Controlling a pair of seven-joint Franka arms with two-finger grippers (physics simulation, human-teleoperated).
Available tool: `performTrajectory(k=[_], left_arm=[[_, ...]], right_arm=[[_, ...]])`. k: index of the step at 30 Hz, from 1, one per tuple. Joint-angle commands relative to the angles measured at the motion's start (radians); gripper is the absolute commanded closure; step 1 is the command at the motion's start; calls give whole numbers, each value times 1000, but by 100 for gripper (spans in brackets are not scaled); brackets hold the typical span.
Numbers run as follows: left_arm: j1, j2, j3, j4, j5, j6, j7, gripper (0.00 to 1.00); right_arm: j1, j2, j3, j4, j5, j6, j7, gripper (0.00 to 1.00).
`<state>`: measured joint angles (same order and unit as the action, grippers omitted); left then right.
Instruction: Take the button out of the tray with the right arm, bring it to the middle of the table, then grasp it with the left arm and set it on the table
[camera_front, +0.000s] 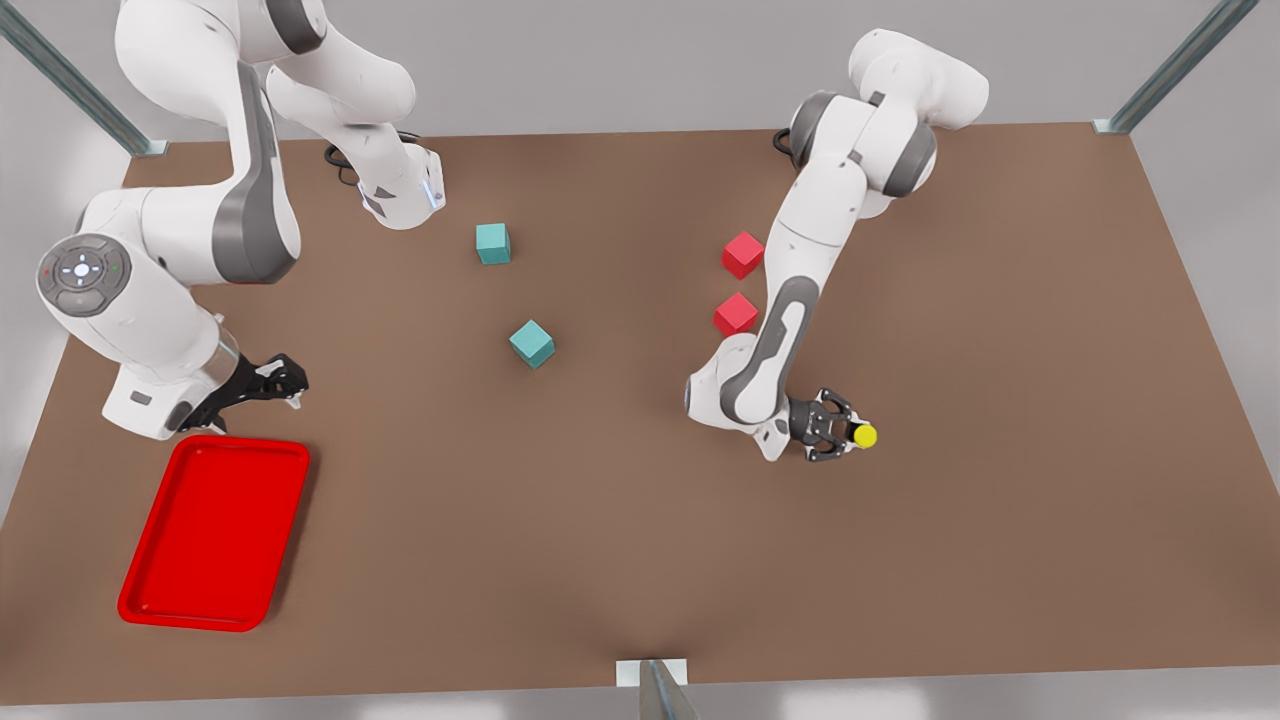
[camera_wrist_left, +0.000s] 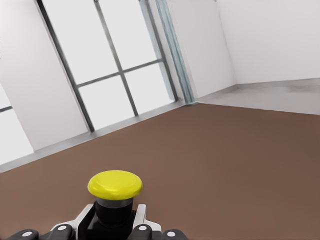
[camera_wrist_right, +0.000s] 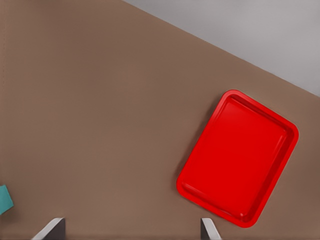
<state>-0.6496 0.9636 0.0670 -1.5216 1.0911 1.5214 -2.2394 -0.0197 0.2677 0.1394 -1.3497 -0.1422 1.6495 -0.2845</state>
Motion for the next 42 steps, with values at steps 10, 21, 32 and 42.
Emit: performTrajectory(k=[10, 21, 32, 42], left_arm=[[8, 33, 2, 11, 66, 65, -680, 58], [11, 53, 7, 14, 90, 79, -664, 0], [8, 53, 14, 15, 85, 59, -615, 0], [1, -9, 56, 15, 85, 0, -517, 0]], right_arm=[[9, 1, 0, 1, -2, 0, -12, 0], [3, 1, 0, 3, 1, -4, -18, 0], [3, 1, 0, 3, 1, -4, -15, 0], [4, 2, 0, 3, -5, -2, -13, 0]])
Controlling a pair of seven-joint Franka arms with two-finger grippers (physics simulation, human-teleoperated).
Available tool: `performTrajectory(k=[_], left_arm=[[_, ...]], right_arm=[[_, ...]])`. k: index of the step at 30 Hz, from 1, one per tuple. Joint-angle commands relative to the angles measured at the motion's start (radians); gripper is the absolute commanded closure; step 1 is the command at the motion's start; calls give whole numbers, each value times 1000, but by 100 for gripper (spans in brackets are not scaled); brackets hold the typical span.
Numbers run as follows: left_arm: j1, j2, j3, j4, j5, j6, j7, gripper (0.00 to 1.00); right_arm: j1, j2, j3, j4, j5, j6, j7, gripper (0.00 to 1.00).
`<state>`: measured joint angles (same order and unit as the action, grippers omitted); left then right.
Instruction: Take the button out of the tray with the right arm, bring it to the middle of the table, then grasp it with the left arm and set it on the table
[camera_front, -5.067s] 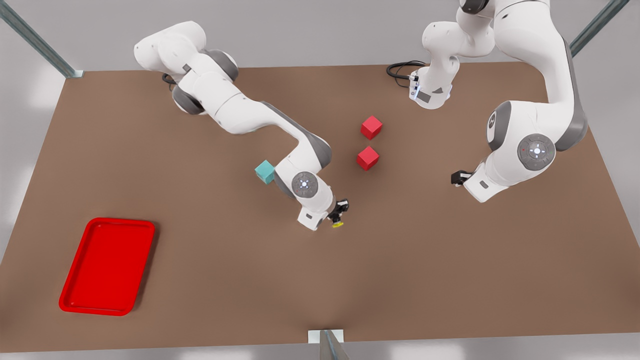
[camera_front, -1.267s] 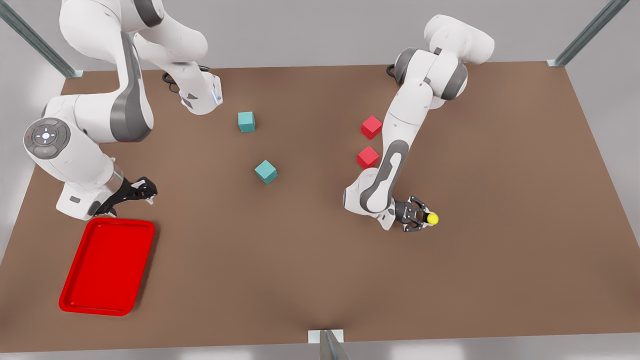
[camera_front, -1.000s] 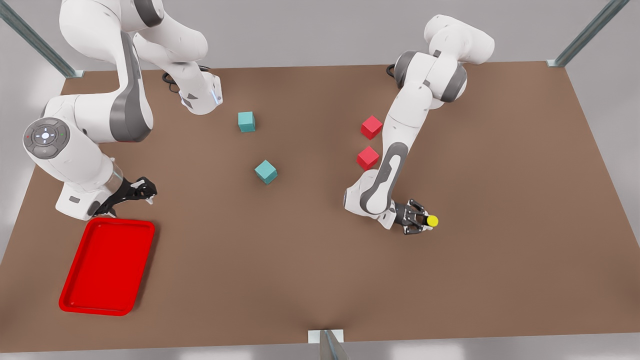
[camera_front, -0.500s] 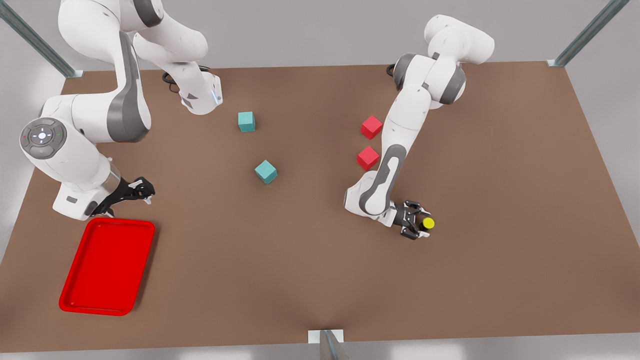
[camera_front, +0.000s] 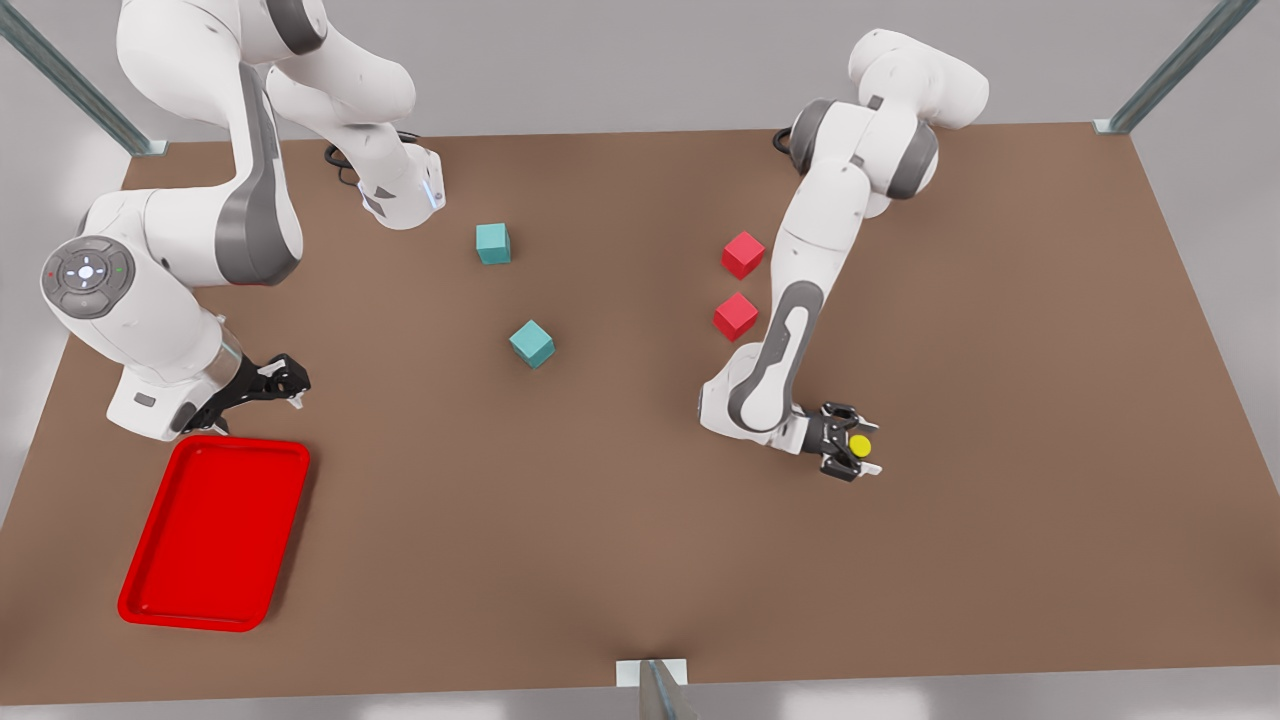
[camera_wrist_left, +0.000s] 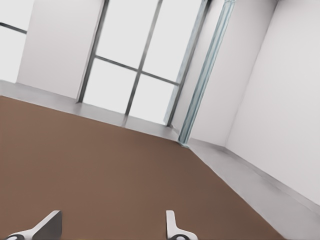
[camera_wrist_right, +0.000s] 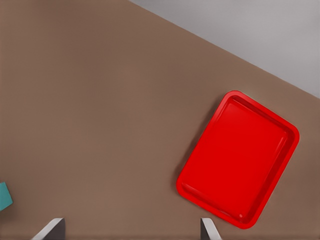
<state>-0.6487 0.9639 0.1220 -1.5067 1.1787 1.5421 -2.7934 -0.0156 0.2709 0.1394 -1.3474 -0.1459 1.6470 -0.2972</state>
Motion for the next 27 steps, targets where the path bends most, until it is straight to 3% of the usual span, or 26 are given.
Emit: performTrajectory(k=[1, 5, 8, 10, 11, 13, 15, 17, 18, 19, 21, 23, 27], left_arm=[[0, -13, 1, 0, -2, -20, 55, 0], [-2, -77, -2, 0, -14, -23, 241, 0], [-3, -197, -8, 39, -212, -56, 919, 0], [0, -344, -10, 135, -772, -114, 1745, 0], [14, -363, -1, 141, -950, -134, 1989, 0], [210, -360, -2, 217, -1494, -184, 2551, 0], [327, -361, 7, 306, -1484, -349, 2904, 0], [325, -410, 13, 436, -1282, -543, 3025, 0], [327, -523, 8, 415, -1207, -534, 3036, 0], [343, -696, 7, 292, -1183, -429, 3056, 0], [368, -840, -18, 137, -1182, -317, 3112, 0], [360, -886, -18, 60, -1183, -275, 3161, 0], [357, -881, -18, 60, -1189, -280, 3215, 0]], right_arm=[[0, -1, 0, 1, -1, 1, 0, 0], [0, -1, 0, 1, 0, 1, 1, 0], [2, -2, 0, 1, 5, 1, 6, 0], [-4, -2, -1, 1, 5, -1, 4, 0], [-4, -2, -1, 1, 6, -1, 4, 0], [-3, -2, 0, 1, 5, -1, 3, 0], [-6, -2, 0, 1, 9, -1, 3, 0], [-4, -2, -1, 1, 8, -3, 4, 0], [-6, -2, 0, 1, 11, -3, 29, 0], [0, -2, 0, 1, 9, -1, 186, 0], [3, -2, 0, 1, 9, -3, 188, 0], [5, -2, 0, 1, 8, -3, 190, 0], [-1, -2, 0, 1, 9, -3, 190, 0]])
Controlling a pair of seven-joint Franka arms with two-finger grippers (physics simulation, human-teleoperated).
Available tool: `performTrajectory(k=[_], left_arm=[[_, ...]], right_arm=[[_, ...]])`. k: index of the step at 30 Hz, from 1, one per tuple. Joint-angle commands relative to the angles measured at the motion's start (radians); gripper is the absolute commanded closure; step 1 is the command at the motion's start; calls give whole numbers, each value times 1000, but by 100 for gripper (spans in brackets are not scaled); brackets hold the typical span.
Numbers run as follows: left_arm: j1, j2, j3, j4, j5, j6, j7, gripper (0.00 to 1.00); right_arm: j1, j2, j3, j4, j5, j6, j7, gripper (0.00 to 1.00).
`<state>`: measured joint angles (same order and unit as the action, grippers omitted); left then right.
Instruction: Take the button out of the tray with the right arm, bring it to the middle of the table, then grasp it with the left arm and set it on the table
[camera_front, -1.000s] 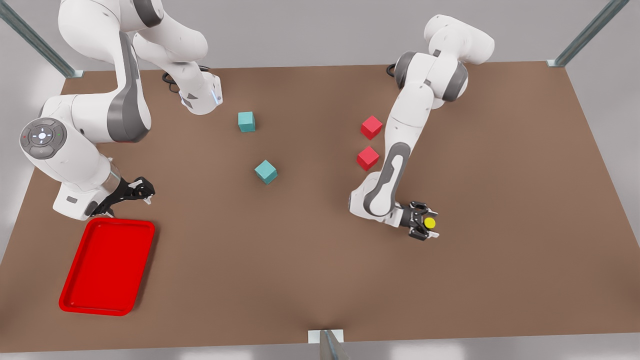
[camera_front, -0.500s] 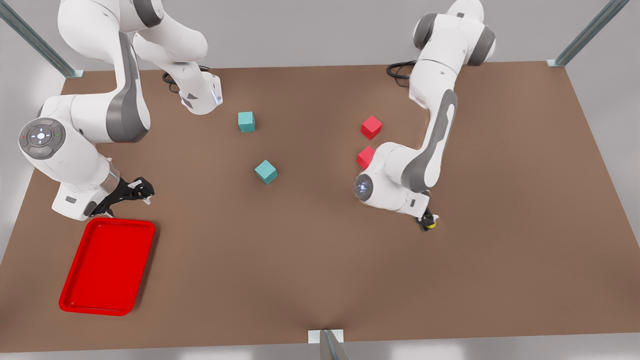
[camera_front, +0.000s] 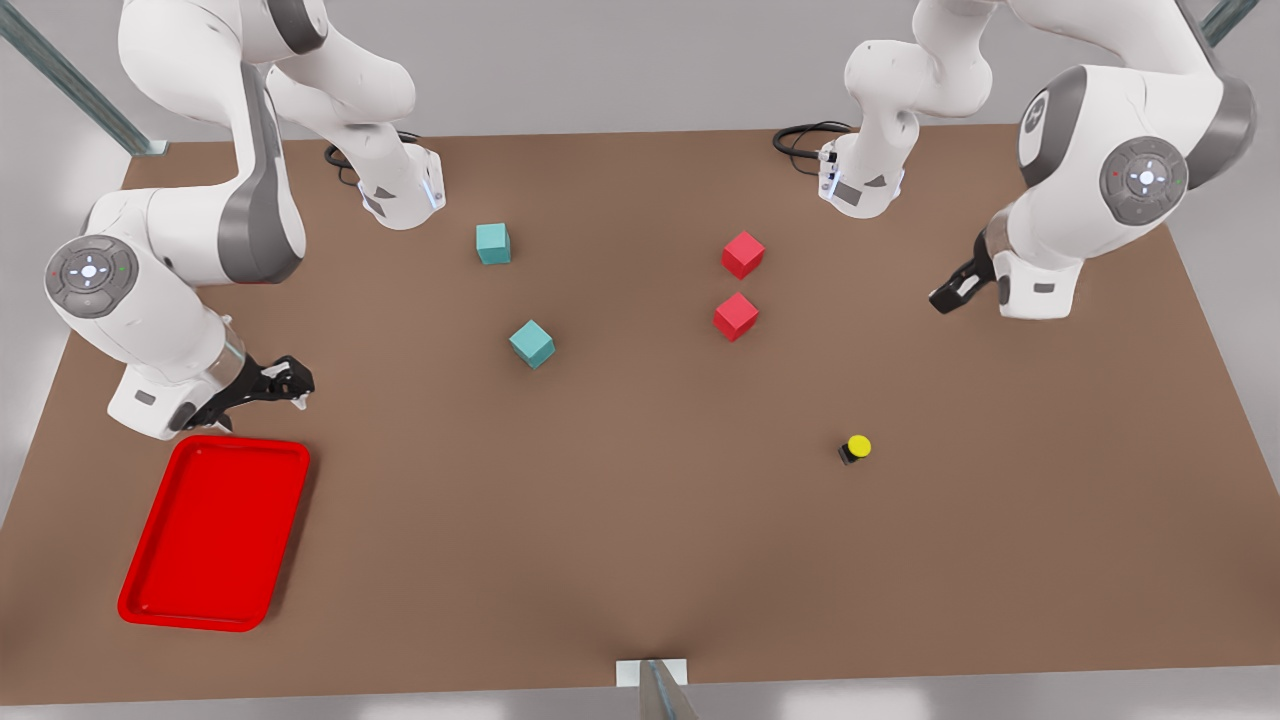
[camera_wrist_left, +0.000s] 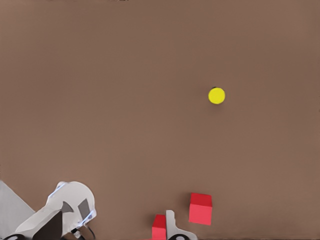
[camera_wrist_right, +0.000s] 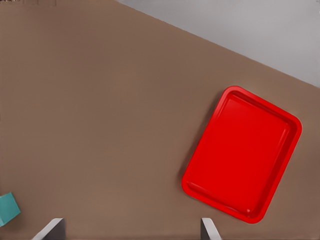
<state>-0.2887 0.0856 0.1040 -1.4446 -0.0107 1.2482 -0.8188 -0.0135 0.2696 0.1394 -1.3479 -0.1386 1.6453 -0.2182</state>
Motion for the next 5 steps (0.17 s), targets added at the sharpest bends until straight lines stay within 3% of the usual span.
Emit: performTrajectory(k=[1, 5], left_arm=[[-3, -1, 0, -2, 0, 17, 1236, 0], [-3, 3, 0, -2, 0, 19, 1236, 0]], right_arm=[[-2, -1, 0, -2, 1, -1, 109, 0], [-3, -1, 0, 0, 2, -1, 109, 0]])
